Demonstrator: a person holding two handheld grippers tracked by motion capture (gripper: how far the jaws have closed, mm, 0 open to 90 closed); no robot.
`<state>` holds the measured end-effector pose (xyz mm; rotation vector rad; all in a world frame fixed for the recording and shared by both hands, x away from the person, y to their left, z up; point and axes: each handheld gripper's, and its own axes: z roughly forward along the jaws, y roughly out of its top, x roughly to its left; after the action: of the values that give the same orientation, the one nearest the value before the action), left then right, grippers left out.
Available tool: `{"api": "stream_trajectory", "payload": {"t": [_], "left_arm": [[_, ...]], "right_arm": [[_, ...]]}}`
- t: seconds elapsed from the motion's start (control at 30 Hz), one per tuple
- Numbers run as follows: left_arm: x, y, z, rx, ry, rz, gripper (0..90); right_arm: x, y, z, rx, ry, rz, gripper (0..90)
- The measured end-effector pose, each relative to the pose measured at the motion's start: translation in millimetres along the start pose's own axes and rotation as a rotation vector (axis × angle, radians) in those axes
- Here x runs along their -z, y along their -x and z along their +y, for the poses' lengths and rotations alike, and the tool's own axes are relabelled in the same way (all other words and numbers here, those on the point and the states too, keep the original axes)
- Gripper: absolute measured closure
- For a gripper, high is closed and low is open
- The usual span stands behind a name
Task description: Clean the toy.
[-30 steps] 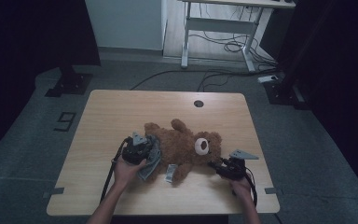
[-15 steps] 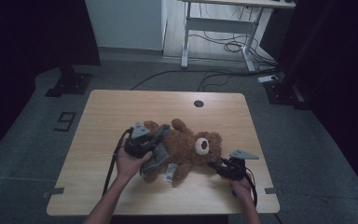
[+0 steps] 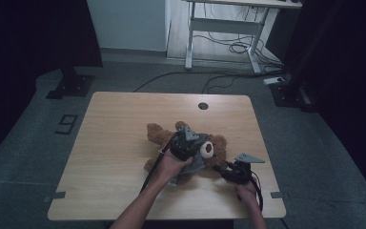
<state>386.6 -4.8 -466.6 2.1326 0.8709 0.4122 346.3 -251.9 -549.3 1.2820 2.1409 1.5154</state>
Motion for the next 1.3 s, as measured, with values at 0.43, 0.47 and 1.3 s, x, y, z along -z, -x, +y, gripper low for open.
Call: {"api": "stream_trajectory", "payload": {"t": [0.43, 0.47, 1.3], "left_arm": [[51.8, -48.0, -26.8, 0.091, 0.074, 0.057, 78.6], [56.5, -56.6, -32.2, 0.108, 0.071, 0.071, 78.6], [94.8, -101.1, -73.3, 0.272, 0.118, 0.063, 78.4]], "right_arm": [[0.3, 1.0, -0.2, -0.001, -0.007, 0.008, 57.1], [0.3, 1.0, -0.2, -0.001, -0.007, 0.008, 57.1], [0.4, 2.2, -1.5, -0.011, -0.006, 0.01, 57.1]]}}
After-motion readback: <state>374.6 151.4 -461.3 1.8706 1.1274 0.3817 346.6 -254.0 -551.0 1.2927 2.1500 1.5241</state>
